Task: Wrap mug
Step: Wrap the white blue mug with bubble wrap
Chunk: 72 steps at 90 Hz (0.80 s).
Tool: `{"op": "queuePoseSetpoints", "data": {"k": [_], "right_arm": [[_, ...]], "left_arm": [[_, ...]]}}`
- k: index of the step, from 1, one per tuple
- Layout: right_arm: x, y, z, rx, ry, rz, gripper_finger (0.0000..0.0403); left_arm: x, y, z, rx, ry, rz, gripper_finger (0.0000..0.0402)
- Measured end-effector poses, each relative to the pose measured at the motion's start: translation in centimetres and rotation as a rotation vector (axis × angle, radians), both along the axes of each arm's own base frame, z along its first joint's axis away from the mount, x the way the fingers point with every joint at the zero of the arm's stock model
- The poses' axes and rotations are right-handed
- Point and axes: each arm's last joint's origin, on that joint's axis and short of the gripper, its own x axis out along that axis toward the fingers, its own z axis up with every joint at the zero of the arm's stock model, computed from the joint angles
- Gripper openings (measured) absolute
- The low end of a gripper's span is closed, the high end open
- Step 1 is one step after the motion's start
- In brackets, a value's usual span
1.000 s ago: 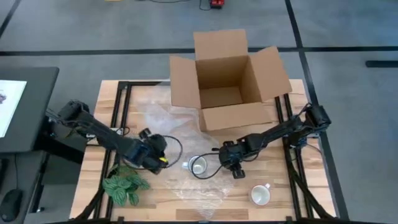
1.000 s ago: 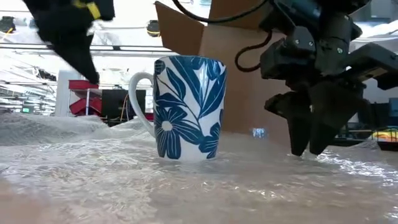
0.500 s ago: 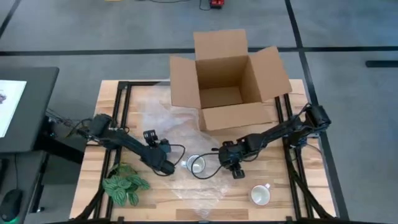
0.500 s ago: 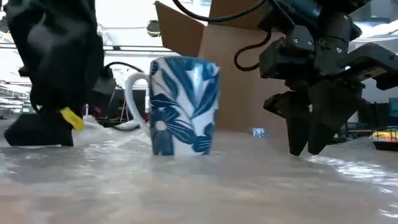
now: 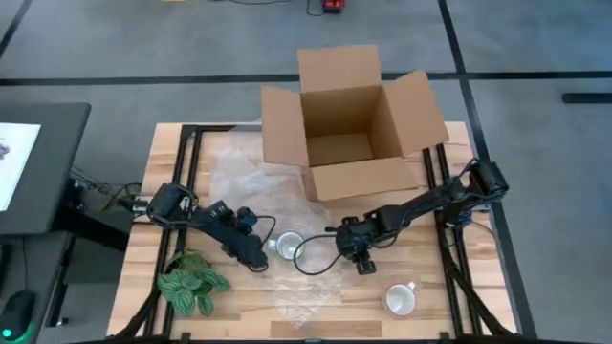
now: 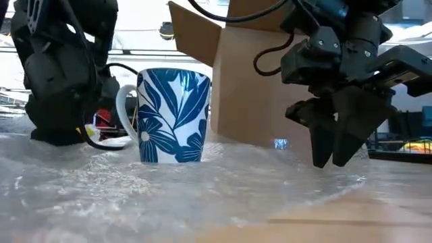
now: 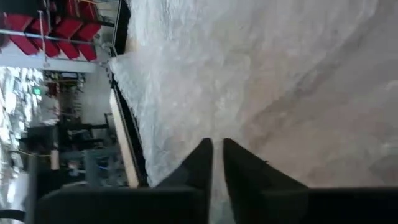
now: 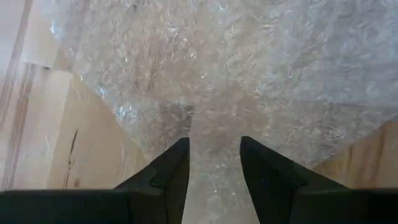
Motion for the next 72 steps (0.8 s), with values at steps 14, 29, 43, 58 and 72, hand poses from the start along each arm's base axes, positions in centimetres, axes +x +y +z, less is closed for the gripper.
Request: {"op": "queuePoseSetpoints", "data": {"k": [14, 29, 43, 58, 72], "right_arm": [[0.0, 0.0, 0.0, 0.000, -0.001, 0.000, 0.0132], [0.0, 0.0, 0.0, 0.001, -0.002, 0.000, 0.0132], [0.0, 0.0, 0.0, 0.002, -0.005, 0.000, 0.0132], [0.2, 0.1, 0.1, 0.006, -0.023, 0.000, 0.0132], [0.2, 0.1, 0.1, 0.008, -0.027, 0.000, 0.0132]], "left_arm": [[0.7, -1.0, 0.8, 0.019, -0.085, 0.003, 0.0001], [1.1, -1.9, 2.5, 0.091, -0.174, -0.019, 0.0000], [1.2, -2.0, 3.3, 0.115, -0.241, -0.064, 0.0000], [1.8, -2.6, 4.6, 0.164, -0.356, -0.163, 0.0000], [2.3, -3.0, 5.9, 0.111, -0.278, -0.234, 0.0000]]}}
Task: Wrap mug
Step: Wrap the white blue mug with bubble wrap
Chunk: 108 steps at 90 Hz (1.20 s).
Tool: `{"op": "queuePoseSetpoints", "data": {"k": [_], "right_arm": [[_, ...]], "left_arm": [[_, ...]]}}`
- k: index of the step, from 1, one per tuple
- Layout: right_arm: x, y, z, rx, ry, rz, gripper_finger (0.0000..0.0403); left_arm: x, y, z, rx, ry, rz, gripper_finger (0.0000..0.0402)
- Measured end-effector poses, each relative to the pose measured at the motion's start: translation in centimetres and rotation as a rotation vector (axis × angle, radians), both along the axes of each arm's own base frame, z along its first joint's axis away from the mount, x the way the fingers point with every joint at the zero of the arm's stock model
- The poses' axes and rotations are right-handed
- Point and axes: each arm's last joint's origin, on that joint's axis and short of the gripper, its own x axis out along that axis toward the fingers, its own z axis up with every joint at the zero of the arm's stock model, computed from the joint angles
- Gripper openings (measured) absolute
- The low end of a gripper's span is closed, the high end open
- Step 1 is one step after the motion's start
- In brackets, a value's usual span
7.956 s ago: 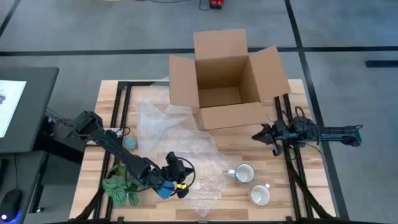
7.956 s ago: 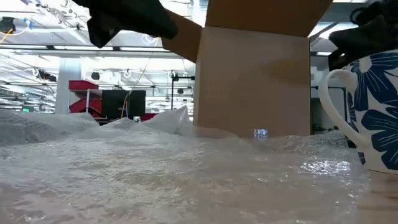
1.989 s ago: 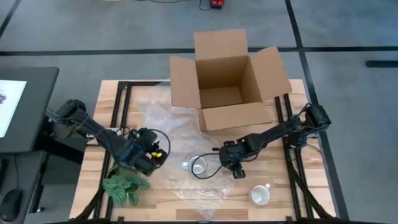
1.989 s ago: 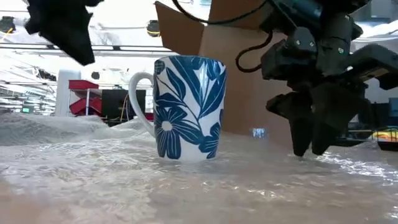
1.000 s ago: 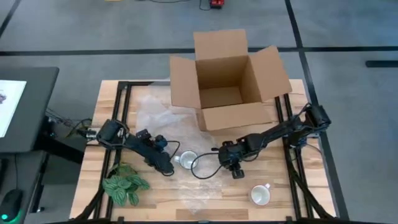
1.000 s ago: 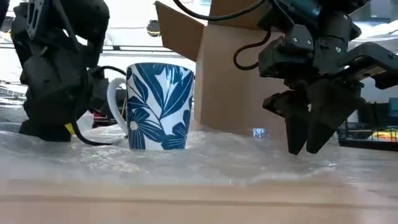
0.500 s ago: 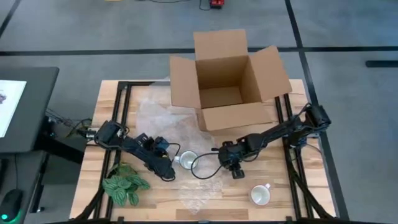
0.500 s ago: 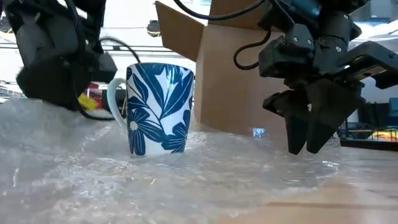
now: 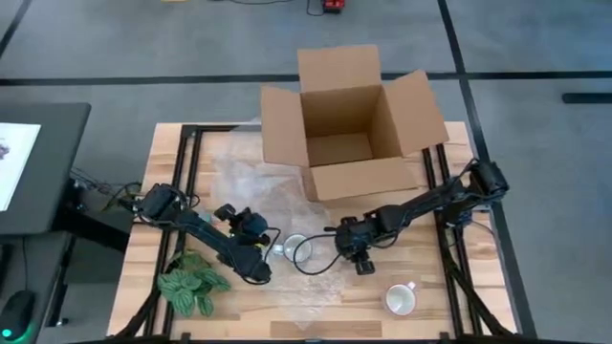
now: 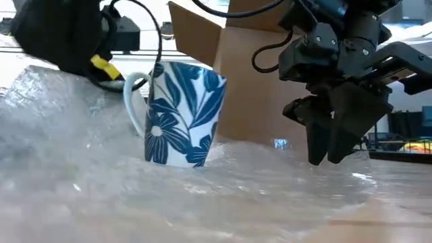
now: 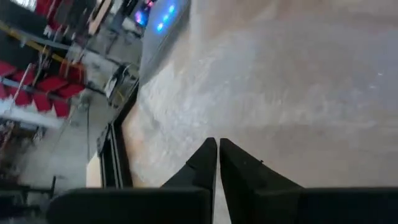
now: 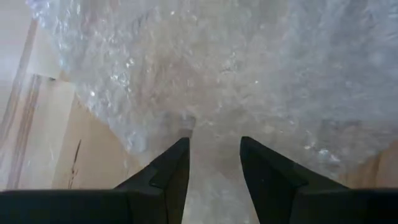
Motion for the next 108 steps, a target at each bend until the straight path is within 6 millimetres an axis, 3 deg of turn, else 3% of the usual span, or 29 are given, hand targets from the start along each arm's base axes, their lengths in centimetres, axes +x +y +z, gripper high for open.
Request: {"op": "queuePoseSetpoints", "data": {"k": [31, 54, 71, 83, 108], "right_arm": [[0.2, 0.1, 0.1, 0.006, -0.024, 0.000, 0.0132], [0.2, 0.1, 0.1, 0.007, -0.028, 0.000, 0.0132], [0.3, 0.1, 0.2, 0.008, -0.031, 0.000, 0.0132], [0.4, 0.1, 0.2, 0.012, -0.048, 0.000, 0.0132], [0.5, 0.1, 0.3, 0.015, -0.057, 0.001, 0.0132]], "left_arm": [[0.5, 0.1, 2.9, -0.066, 0.084, -0.090, 0.0000], [0.3, 0.3, 3.6, -0.065, 0.071, -0.105, 0.0000], [0.3, 0.5, 3.4, -0.130, 0.033, -0.014, 0.0000], [0.8, 2.1, 3.1, -0.263, 0.110, 0.104, 0.0017], [2.9, 7.2, 2.3, -0.484, 0.269, 0.128, 0.0100]]}}
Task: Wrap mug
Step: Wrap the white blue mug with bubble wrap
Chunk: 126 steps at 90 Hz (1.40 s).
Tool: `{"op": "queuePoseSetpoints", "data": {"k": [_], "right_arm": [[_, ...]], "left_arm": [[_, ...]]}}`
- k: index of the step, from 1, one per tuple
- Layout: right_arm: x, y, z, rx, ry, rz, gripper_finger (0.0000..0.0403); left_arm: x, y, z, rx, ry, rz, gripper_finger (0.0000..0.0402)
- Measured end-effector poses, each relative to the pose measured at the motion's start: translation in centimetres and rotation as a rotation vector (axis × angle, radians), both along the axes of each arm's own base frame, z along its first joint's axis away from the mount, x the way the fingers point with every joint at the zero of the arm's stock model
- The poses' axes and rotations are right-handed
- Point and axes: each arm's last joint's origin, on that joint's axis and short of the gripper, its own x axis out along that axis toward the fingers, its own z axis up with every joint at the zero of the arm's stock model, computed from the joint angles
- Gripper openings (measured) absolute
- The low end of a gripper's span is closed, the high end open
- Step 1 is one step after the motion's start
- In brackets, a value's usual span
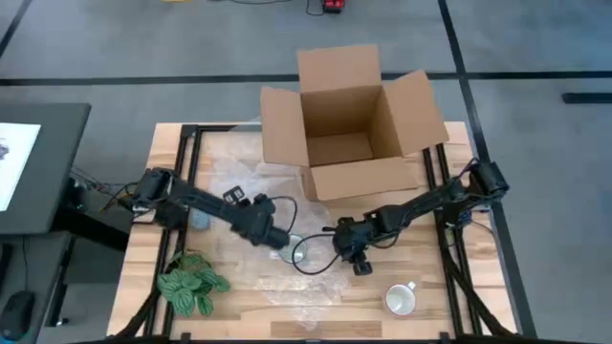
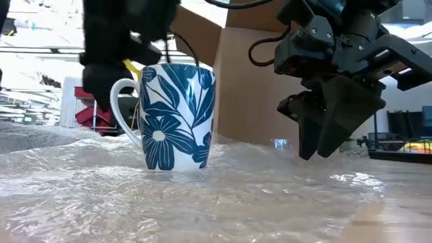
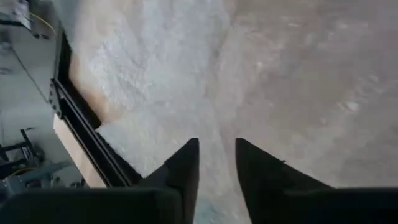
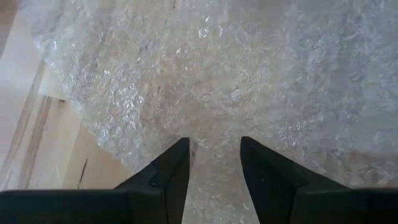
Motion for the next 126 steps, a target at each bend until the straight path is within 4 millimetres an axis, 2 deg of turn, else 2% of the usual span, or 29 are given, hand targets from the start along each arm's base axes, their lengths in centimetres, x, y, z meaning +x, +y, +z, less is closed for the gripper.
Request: {"op": "queuePoseSetpoints", "data": {"k": [12, 29, 55, 77, 88, 101, 126], "right_arm": [[0.0, 0.0, 0.0, 0.000, 0.000, 0.000, 0.0132], [0.0, 0.0, 0.0, 0.000, 0.001, 0.000, 0.0132], [-0.1, 0.0, -0.1, -0.003, 0.013, 0.000, 0.0132], [-0.1, 0.0, -0.1, -0.010, 0.007, 0.015, 0.0132], [-0.1, -0.1, -0.1, -0.013, 0.005, 0.017, 0.0132], [0.0, -0.1, 0.0, -0.012, 0.002, 0.017, 0.0132], [-0.1, -0.1, -0.1, -0.015, 0.006, 0.021, 0.0132]], "left_arm": [[0.2, 2.0, -1.0, -0.139, 0.069, -0.021, 0.0134], [-1.0, 3.7, -2.2, -0.128, 0.140, 0.093, 0.0162], [-2.3, 3.7, -4.2, -0.179, 0.185, 0.116, 0.0209], [-2.8, 3.4, -4.2, -0.209, 0.212, 0.162, 0.0241], [-3.1, 3.5, -3.9, -0.149, 0.234, 0.199, 0.0235], [-3.2, 3.6, -3.9, -0.121, 0.230, 0.209, 0.0209], [-4.0, 3.8, -4.5, -0.034, 0.239, 0.249, 0.0114]]}}
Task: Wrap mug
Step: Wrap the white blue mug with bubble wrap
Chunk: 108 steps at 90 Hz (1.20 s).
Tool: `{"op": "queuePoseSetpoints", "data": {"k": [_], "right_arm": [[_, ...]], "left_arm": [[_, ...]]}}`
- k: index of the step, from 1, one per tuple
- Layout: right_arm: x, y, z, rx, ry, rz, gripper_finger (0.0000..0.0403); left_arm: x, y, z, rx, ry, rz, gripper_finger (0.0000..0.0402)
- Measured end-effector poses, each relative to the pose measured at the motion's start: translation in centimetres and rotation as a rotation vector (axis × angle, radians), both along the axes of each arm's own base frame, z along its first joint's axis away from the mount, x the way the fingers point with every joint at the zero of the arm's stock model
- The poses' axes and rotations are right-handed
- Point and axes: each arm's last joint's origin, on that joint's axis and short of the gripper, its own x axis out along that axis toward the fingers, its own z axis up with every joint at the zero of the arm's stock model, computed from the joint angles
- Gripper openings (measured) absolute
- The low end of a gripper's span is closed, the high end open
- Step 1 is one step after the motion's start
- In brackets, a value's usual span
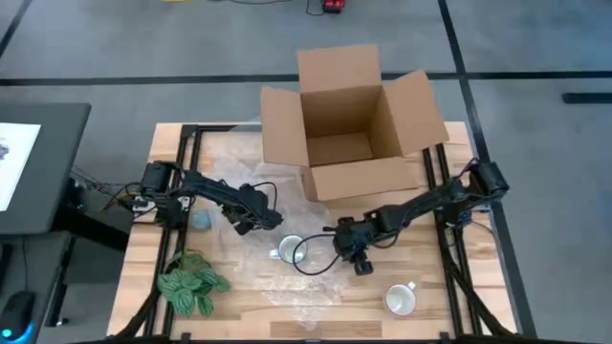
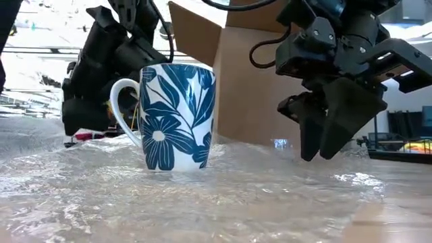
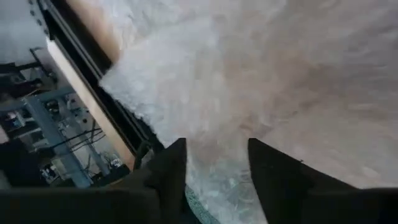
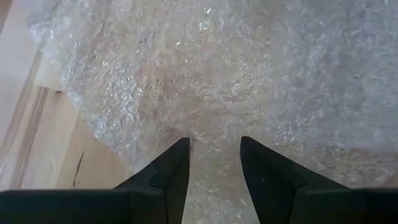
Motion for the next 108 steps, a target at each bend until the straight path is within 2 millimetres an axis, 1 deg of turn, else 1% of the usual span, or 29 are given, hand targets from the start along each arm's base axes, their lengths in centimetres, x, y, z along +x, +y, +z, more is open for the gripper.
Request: {"op": "queuePoseSetpoints", "data": {"k": [18, 23, 41, 62, 71, 80, 95, 108], "right_arm": [[0.0, 0.0, 0.0, 0.001, -0.002, 0.000, 0.0132], [0.1, 0.1, 0.0, 0.002, -0.008, 0.002, 0.0132], [0.2, 0.1, 0.2, 0.007, -0.029, 0.002, 0.0132], [0.3, 0.1, 0.2, 0.007, -0.036, 0.006, 0.0132], [0.3, 0.1, 0.2, 0.006, -0.036, 0.006, 0.0132], [0.3, 0.1, 0.2, 0.006, -0.037, 0.007, 0.0132], [0.3, 0.1, 0.2, 0.006, -0.036, 0.007, 0.0132], [0.3, 0.1, 0.2, 0.005, -0.036, 0.007, 0.0132]], "left_arm": [[-0.7, -0.7, -0.5, 0.016, 0.021, -0.015, 0.0019], [-0.7, -1.0, -0.5, 0.029, 0.017, -0.032, 0.0007], [-0.6, -2.2, -0.1, 0.184, -0.050, -0.083, 0.0001], [0.6, -4.6, 2.1, 0.398, -0.240, -0.178, 0.0000], [1.0, -6.2, 3.0, 0.469, -0.363, -0.223, 0.0000], [1.0, -8.1, 3.6, 0.528, -0.505, -0.245, 0.0000], [0.2, -11.4, 4.3, 0.593, -0.743, -0.278, 0.0000], [-0.8, -13.7, 4.7, 0.630, -0.938, -0.326, 0.0000]]}}
